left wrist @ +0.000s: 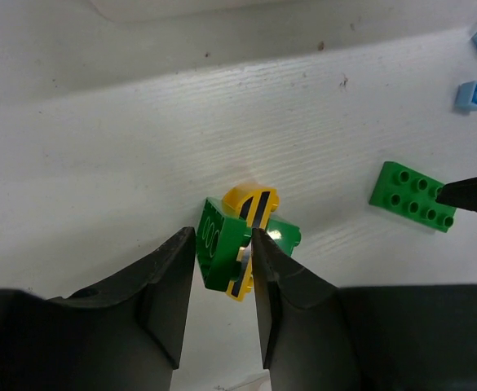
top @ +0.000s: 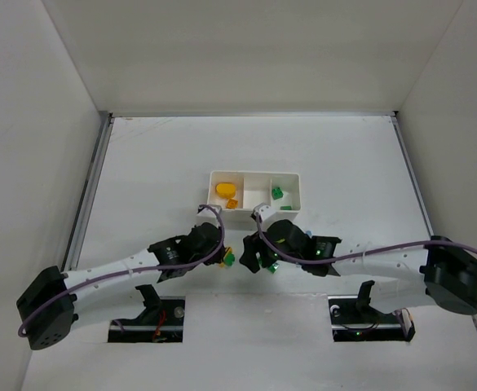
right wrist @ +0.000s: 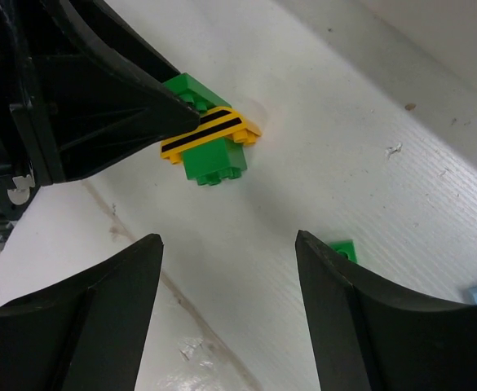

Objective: Sort the legos into containers by color

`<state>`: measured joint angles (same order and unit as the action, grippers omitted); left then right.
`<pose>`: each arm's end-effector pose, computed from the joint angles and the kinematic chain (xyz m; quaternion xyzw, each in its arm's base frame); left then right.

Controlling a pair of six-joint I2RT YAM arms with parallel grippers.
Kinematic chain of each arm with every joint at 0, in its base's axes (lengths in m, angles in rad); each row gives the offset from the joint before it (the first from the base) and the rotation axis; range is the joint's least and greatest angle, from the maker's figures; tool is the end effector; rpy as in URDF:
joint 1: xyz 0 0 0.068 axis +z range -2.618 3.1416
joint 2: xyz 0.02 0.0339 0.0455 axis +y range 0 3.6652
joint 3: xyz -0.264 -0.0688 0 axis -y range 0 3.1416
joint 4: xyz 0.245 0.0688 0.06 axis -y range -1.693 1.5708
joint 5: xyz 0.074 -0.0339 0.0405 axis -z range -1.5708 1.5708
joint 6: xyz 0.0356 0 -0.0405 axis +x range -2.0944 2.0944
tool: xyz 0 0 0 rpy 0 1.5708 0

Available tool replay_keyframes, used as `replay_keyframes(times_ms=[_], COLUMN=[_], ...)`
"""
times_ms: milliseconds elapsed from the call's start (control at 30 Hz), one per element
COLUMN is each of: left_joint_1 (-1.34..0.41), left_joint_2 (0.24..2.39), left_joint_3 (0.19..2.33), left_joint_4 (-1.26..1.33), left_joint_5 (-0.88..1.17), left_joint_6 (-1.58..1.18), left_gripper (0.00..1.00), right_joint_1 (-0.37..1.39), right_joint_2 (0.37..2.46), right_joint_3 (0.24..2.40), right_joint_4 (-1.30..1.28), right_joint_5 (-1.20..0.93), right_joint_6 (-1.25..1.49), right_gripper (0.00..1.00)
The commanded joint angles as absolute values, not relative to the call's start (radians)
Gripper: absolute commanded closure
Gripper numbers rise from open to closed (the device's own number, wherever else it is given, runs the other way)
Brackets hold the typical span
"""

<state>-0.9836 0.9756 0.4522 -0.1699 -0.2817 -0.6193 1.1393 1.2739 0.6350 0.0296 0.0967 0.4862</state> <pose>0.1176 -0.1588 0.1925 0.1037 0.8923 -0.2137 0.3839 0.1139 0.2392 0.2054 -0.2629 0.8460 0.3060 0.3487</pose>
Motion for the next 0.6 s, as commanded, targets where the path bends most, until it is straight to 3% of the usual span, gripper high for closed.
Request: replay_keyframes(times_ms=[0, 233, 567], left_joint_1=[-0.998, -1.002, -0.984], left_joint_2=[0.983, 0.985, 0.999], left_joint_3=[0.472, 0.485, 0.604], left_joint_4=[-0.206, -0.212, -0.180], left_joint_5=[-0.304, -0.331, -0.206], left_joint_6=[-0.641, -0.640, -0.566], left_gripper=[0.71, 0.88, 0.91], right_joint_1=[1.139, 1.139, 1.144], right_joint_2=[1.285, 1.327, 1.370], right_joint_3=[0.649, 0.669, 0.747], right_joint_4=[0.067, 0.095, 0.083], right_joint_5=[0.092, 0.078, 0.100], right_joint_6=[0.480, 0.472, 0.333], right_gripper=[0.28, 0.28, 0.29])
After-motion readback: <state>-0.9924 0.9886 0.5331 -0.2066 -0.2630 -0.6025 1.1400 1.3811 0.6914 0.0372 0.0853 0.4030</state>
